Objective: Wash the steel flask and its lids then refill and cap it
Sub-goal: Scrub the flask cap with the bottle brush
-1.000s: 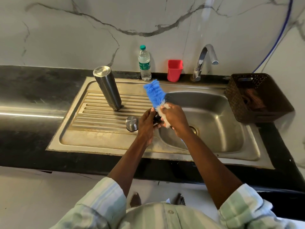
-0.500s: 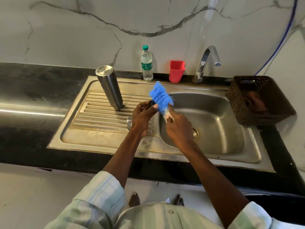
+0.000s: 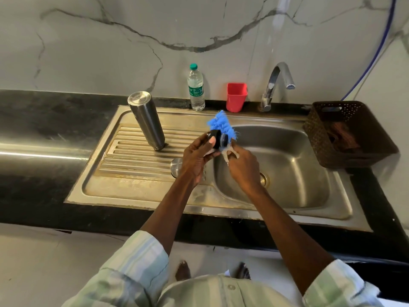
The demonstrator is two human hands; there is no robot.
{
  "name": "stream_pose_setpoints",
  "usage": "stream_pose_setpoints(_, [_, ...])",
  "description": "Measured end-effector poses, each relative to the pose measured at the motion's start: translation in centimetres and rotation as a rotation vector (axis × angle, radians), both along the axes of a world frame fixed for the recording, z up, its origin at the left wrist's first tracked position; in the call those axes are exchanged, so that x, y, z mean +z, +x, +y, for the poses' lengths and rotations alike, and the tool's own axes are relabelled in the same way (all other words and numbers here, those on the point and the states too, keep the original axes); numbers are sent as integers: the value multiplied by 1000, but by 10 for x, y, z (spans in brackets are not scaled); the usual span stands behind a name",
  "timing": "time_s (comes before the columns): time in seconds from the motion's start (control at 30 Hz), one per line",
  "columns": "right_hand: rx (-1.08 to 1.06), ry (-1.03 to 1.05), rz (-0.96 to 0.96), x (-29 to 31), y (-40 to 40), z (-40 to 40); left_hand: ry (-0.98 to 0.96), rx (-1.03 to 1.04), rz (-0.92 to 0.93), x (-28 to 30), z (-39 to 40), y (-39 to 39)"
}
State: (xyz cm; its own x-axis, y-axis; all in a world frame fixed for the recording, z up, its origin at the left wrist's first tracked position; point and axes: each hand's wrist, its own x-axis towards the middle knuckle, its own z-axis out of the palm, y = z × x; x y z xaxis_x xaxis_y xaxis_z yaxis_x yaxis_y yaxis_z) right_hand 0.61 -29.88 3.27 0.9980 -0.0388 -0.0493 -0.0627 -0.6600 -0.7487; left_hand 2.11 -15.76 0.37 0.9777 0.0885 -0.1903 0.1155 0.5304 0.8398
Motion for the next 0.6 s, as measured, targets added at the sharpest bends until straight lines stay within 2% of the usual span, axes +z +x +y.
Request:
stream_pose_setpoints(0.17, [-22,16,59,-8,-16,2,31,-29,-48,-3,4,8])
stream_pose_setpoints(0.3, [-155,366,132,-9,2,2,57,-84,-69,-15,-3,5])
stream_pose_setpoints(0.43, [-111,342,132,-18,-5,15,127,122,-51,-12,-5,10])
stream_pose_setpoints(0.6, [-217,456,173,-9,5,5,275,46,-97,-13,-18,2])
